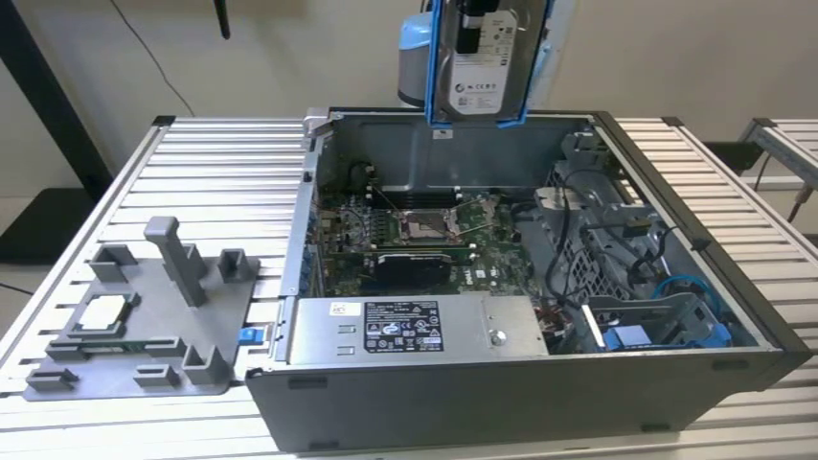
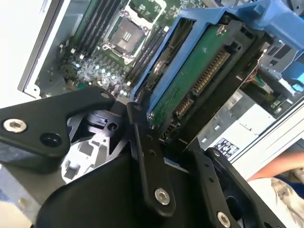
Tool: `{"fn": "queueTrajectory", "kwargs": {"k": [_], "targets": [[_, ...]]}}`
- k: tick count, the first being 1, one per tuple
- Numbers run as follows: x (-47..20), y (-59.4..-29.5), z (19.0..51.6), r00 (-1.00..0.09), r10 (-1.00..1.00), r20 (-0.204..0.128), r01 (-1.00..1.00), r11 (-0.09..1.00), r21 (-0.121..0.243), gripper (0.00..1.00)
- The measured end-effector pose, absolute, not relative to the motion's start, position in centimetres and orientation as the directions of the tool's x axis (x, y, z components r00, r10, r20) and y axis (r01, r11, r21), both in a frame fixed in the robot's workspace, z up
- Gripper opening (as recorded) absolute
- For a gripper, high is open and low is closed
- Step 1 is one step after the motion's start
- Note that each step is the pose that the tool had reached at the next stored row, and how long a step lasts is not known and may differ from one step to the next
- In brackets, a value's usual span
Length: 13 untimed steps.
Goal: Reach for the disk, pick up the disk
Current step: 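Pick up the disk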
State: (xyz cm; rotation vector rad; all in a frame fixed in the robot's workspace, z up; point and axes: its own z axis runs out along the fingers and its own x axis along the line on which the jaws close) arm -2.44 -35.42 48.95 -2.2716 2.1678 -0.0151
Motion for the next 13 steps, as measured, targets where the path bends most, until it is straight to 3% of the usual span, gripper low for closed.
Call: {"fn": "queueTrajectory", "kwargs": {"k": [13], "targets": [[1.2,-35.3,48.9,0.047,-0.999,0.006,-0.999,-0.047,-0.008,0.00]]}}
